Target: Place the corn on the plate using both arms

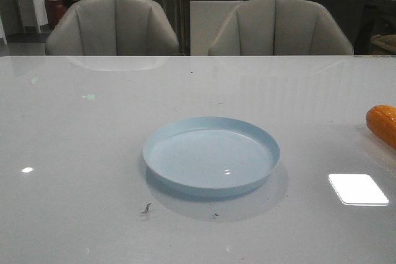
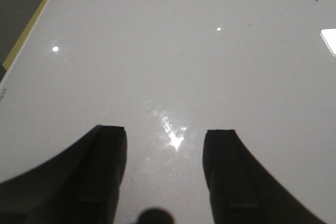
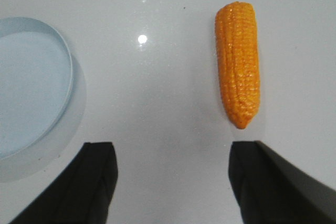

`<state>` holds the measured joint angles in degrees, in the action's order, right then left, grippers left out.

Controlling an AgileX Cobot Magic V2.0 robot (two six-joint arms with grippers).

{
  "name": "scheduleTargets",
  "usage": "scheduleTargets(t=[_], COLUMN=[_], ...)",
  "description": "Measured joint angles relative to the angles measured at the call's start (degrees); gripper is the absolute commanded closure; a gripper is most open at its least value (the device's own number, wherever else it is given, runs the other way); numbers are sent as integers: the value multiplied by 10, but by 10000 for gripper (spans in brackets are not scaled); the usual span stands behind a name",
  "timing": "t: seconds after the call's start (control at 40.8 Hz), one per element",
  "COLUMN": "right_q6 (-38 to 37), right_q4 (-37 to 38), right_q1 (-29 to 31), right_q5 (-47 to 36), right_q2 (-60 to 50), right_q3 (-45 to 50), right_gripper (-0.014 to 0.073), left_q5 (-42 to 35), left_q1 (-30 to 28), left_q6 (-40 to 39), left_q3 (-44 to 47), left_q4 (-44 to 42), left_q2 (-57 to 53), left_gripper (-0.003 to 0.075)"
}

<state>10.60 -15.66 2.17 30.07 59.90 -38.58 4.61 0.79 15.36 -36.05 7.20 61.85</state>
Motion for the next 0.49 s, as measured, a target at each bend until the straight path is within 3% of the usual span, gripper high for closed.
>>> scheduleTargets(t=[0.172, 0.49], right_q6=[-3, -5], right_q4=[25, 27], right_q1=[1, 7], right_q5=[-59, -73], right_q2=[35, 187], right_q3=[-7, -91], right_gripper=[33, 33], left_q5=[0, 19], left_q1=[0, 0], left_q6=[0, 0], left_q3=[59, 66], left_q4=[0, 3], left_q2=[-28, -29], left_gripper=[323, 323])
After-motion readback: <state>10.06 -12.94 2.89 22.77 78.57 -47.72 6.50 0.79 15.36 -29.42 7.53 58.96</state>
